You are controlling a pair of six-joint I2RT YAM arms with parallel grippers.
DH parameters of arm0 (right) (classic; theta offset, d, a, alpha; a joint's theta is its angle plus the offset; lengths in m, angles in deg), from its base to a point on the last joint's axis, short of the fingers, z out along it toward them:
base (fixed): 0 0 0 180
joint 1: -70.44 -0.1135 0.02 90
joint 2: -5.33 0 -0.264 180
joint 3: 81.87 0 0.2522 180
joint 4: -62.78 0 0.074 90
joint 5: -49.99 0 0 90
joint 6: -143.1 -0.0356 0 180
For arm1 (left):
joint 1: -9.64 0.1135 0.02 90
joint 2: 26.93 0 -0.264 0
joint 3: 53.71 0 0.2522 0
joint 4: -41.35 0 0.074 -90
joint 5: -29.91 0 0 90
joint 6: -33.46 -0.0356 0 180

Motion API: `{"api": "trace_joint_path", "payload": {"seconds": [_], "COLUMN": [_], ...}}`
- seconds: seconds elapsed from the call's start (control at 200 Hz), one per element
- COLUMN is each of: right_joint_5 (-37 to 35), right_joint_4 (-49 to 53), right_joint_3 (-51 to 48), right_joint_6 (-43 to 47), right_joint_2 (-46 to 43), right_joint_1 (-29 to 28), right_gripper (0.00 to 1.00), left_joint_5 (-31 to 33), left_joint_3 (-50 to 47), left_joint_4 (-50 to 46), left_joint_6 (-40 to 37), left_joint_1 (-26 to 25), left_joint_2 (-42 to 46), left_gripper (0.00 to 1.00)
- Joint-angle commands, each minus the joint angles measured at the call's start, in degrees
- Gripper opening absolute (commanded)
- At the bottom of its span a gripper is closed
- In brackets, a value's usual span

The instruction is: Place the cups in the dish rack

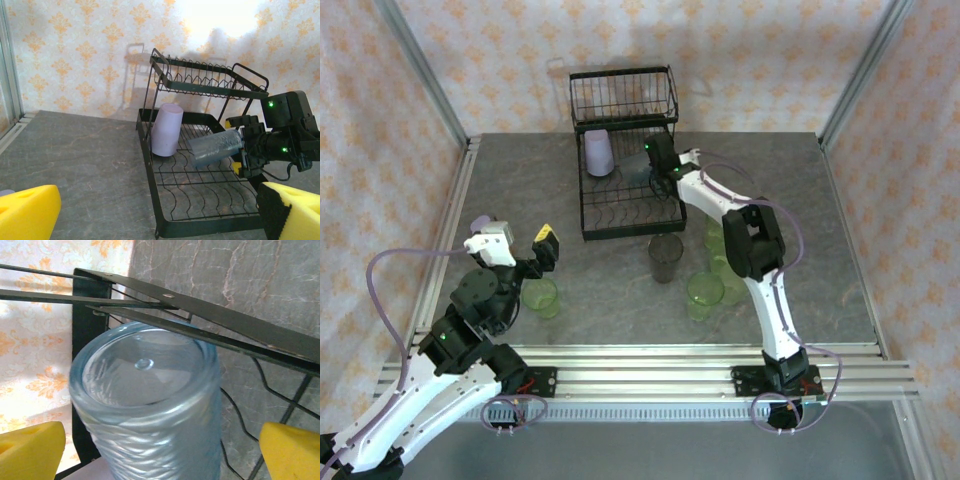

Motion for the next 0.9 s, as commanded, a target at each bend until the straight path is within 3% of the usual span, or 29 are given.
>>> {"api": "trace_joint_path", "payload": {"seconds": [0.0, 0.626, 0.896], "right_joint_5": [-3.4, -3.6, -2.9], "right_joint_4": [2.4, 5.0, 0.9], "right_joint_3": [3.1, 9.2, 8.9], "right_joint_6": [0.2, 4.1, 7.5], "right_joint_2": [1.9, 7.5, 7.9], "right_joint_1": [0.2, 0.6, 0.7], "right_gripper": [0.99, 0.9, 0.75], "left_joint_5": [1.1, 1.0, 0.7], "left_joint_3": [0.3, 1.1, 1.3], "left_joint_4": [-0.8, -1.0, -1.5], "left_joint_6": [-0.4, -0.9, -0.6], "left_joint_1": [-0.2, -0.2, -0.3], "left_joint_2": [0.0, -0.5, -0.7], "left_gripper": [0.99, 0.99, 1.0]}}
